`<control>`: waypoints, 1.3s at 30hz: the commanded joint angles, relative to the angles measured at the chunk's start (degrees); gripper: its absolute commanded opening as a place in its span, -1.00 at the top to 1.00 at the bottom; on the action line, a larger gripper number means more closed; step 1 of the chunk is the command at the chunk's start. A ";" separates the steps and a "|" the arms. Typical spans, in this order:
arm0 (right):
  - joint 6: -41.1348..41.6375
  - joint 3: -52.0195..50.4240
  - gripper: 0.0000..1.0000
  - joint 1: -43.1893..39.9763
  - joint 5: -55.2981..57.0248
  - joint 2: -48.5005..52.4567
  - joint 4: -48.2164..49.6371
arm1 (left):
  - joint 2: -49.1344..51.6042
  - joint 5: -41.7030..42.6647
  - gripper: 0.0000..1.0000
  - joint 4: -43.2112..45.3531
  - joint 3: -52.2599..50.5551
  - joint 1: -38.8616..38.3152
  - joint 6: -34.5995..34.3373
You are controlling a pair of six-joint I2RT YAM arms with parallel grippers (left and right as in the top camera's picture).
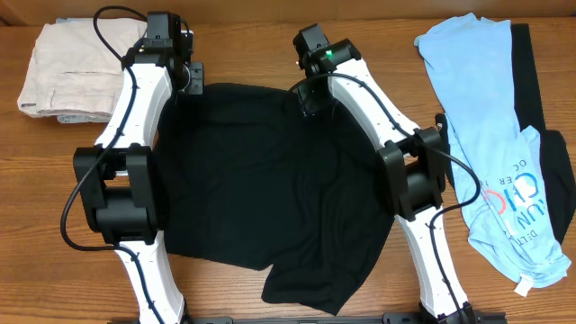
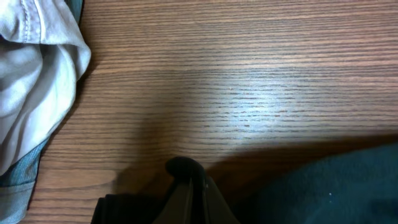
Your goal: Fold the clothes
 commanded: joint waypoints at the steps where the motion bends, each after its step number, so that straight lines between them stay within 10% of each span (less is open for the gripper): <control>1: 4.07 0.13 -0.11 -0.31 9.90 0.31 -0.13 | -0.33 0.72 0.92 0.15 0.85 0.39 -0.39; 4: 7.52 0.15 0.44 -2.45 13.46 0.26 -2.10 | -0.33 0.70 0.92 0.15 0.85 0.39 -0.39; 9: 10.71 0.31 0.70 -8.55 7.67 -1.68 -6.03 | -0.33 0.20 0.92 0.15 0.85 0.46 -0.37; 18: 2.38 2.36 0.20 -26.93 -21.16 -2.60 -6.67 | -0.33 0.11 0.92 0.20 0.85 0.50 -0.39; 26: -4.94 8.33 -0.30 -7.82 2.03 -2.67 1.55 | -0.33 0.26 0.92 0.00 0.85 0.50 -0.39; 39: -6.75 2.43 0.03 -4.79 0.61 0.98 4.70 | -0.33 0.28 0.91 0.11 0.85 0.50 -0.37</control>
